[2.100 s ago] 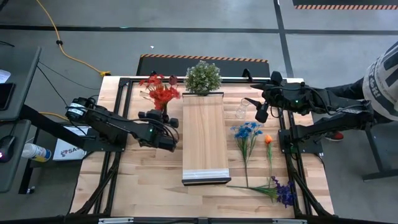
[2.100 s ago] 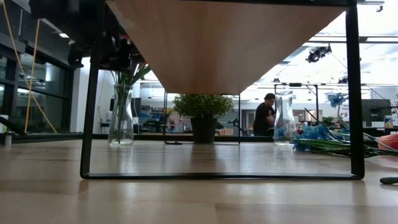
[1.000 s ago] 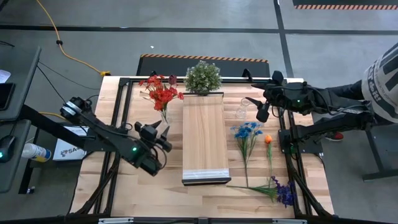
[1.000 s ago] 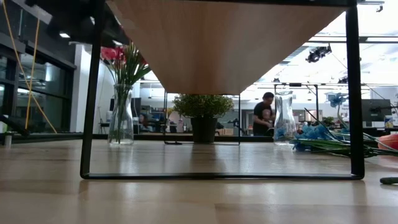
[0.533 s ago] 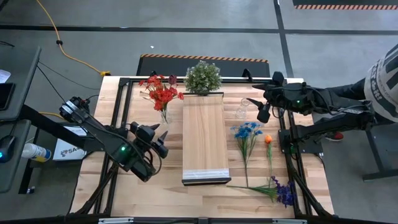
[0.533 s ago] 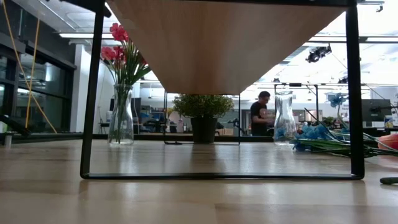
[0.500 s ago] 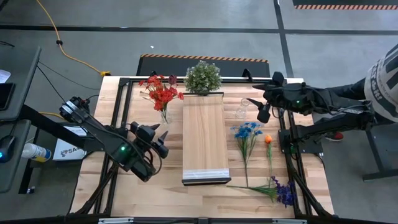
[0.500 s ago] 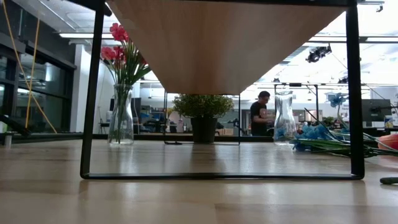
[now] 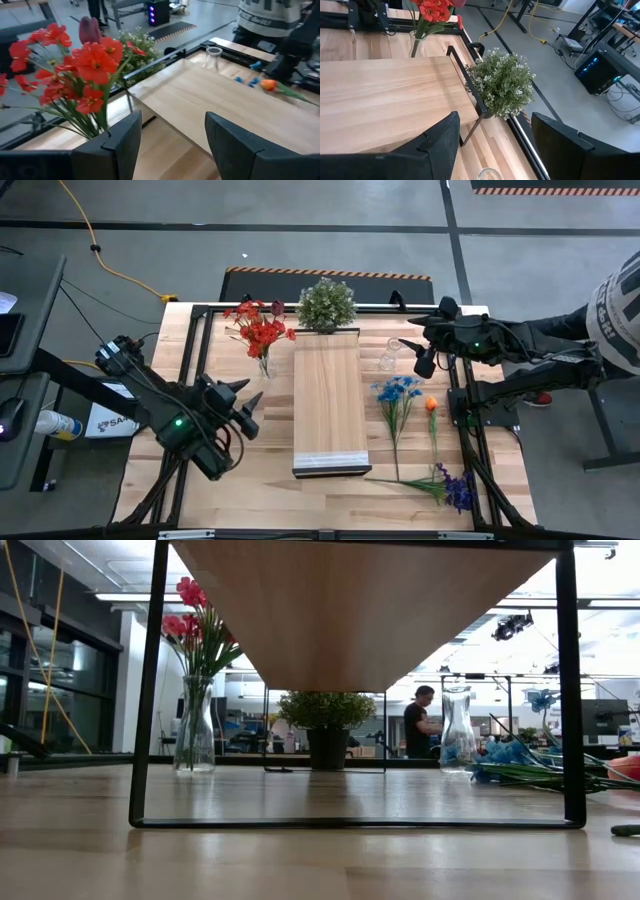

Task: Pick and place flowers into a vace then onto a shelf
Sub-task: Put the blue flowers into the right transparent vase

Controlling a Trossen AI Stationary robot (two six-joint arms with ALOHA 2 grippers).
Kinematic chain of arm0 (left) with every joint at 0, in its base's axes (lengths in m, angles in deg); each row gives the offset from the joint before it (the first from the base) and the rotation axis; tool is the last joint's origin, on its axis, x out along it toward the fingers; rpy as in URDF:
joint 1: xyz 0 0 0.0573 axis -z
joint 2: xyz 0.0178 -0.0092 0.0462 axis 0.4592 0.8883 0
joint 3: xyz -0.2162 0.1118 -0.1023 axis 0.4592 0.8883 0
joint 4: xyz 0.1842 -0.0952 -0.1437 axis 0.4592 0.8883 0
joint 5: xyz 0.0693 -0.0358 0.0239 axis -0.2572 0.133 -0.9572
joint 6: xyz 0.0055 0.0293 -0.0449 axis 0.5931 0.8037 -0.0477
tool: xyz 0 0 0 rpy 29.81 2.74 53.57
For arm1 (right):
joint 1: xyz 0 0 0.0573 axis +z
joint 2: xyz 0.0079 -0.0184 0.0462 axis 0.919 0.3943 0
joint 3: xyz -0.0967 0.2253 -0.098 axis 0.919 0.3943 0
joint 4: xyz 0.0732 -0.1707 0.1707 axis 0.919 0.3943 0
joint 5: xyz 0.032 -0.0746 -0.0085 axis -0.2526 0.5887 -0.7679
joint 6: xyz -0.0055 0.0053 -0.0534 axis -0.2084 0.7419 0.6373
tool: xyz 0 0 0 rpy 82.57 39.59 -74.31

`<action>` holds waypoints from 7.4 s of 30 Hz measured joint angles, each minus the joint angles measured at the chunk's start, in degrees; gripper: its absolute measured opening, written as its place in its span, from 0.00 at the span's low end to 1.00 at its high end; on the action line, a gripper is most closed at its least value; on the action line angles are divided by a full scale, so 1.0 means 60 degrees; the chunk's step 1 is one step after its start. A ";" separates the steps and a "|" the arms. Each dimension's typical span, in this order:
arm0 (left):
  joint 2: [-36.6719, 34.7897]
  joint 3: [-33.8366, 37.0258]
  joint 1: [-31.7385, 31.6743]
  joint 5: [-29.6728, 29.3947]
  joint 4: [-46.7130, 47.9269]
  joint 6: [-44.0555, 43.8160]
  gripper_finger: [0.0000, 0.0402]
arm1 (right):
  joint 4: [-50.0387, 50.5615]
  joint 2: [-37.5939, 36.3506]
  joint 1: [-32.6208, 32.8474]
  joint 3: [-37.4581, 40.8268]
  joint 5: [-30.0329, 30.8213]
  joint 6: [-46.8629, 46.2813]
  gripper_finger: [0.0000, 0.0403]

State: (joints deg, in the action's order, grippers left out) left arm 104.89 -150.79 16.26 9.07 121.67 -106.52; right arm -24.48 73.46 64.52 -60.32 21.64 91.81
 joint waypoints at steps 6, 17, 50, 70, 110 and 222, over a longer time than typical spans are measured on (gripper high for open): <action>0.0000 -0.0920 0.0073 0.0361 -0.0001 0.0203 0.62 | -0.0004 0.0000 0.0000 0.0000 -0.0005 0.0503 0.59; -0.0158 -0.1514 0.0325 0.1151 -0.0001 0.1157 0.62 | -0.0004 0.0000 0.0002 0.0000 -0.0137 0.0901 0.59; -0.3629 0.2340 0.2167 -0.0237 0.0003 -0.0013 0.62 | 0.0548 0.0000 -0.0004 0.0000 0.0284 -0.0493 0.59; -0.4810 0.4504 0.4187 -0.0945 -0.0004 -0.1601 0.62 | 0.2034 0.0000 -0.0004 0.0000 0.0893 -0.3083 0.59; -0.5719 0.5739 0.4502 -0.0409 -0.0076 -0.2043 0.62 | 0.5459 0.0019 0.0651 0.0000 -0.4092 -1.0433 0.59; -0.5708 0.5739 0.4488 -0.0408 -0.0624 -0.1995 0.62 | -0.3418 0.5370 0.4812 0.5469 -0.4151 -1.7243 0.56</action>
State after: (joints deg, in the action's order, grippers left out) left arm 70.64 -116.36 43.19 6.62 117.92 -118.49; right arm -44.99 105.67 93.39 -27.51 -3.27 -11.65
